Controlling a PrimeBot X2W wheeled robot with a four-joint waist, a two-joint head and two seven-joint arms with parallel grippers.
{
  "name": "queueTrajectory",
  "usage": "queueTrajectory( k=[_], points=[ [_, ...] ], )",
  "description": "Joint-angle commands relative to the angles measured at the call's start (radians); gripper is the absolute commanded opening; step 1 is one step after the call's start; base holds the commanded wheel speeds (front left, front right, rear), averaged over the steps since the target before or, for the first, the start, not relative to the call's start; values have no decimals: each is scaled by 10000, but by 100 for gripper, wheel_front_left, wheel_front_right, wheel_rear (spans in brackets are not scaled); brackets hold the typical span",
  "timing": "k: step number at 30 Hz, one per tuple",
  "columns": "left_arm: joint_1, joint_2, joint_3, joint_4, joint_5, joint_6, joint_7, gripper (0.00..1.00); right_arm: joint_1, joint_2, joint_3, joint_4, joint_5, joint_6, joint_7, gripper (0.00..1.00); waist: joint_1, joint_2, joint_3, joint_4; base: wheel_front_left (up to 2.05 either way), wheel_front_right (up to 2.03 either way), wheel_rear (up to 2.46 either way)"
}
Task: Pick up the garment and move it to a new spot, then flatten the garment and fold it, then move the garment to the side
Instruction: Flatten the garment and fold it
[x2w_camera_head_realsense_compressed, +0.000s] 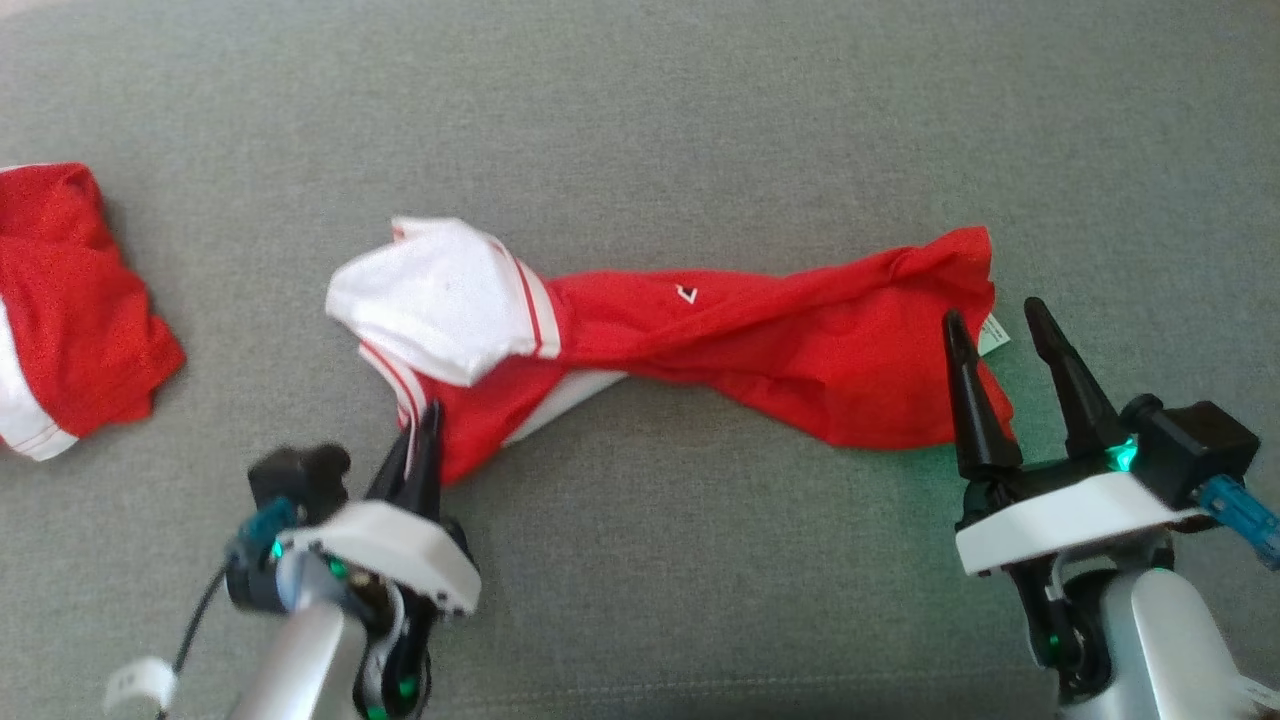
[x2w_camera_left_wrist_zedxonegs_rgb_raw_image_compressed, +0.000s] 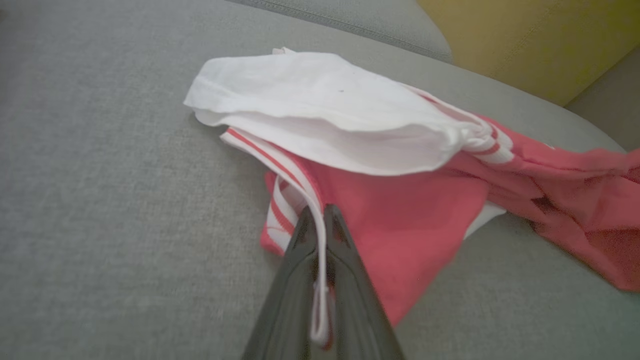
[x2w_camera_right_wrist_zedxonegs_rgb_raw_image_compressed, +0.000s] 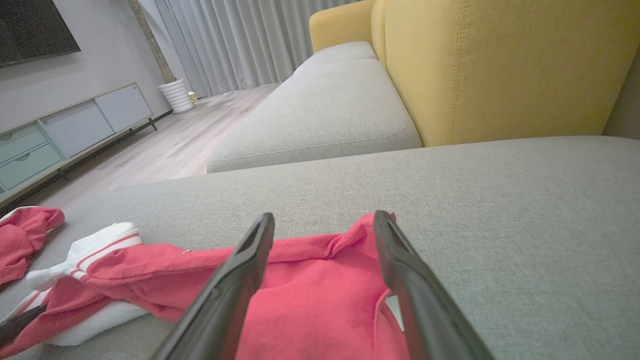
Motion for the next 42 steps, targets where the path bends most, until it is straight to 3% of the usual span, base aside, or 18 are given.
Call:
queueTrajectory(
  k=[1,6,7,8,9,23,42],
  points=[
    [258,126,271,-639,58,194,11,0,-82,-22,155,-295,-25,-7,-24,100,0,-1,-95,63,0,0,0],
    [1041,91,137,-1382,7,509,335,0,87,-22,20,-303,-48,-7,16,100,0,-1,-269,132,0,0,0],
    [1126,83,126,-1435,-20,555,407,25,118,-22,3,-306,-57,-7,27,100,0,-1,-302,127,0,0,0],
    [1195,81,116,-1472,-33,596,455,96,149,-22,-12,-306,-65,-7,36,100,0,-1,-347,121,0,0,0],
    [1249,84,112,-1514,-35,637,477,100,175,-22,-30,-313,-74,-7,42,100,0,-1,-386,109,0,0,0],
    [1366,718,464,-2964,1109,1312,-792,100,517,-22,-426,-725,-615,-7,205,100,0,-1,-1282,158,0,0,0],
    [1628,1241,573,-3273,1200,1482,-509,100,1007,-22,-508,-961,-509,-7,439,100,0,-1,-1708,147,0,0,0]
  ],
)
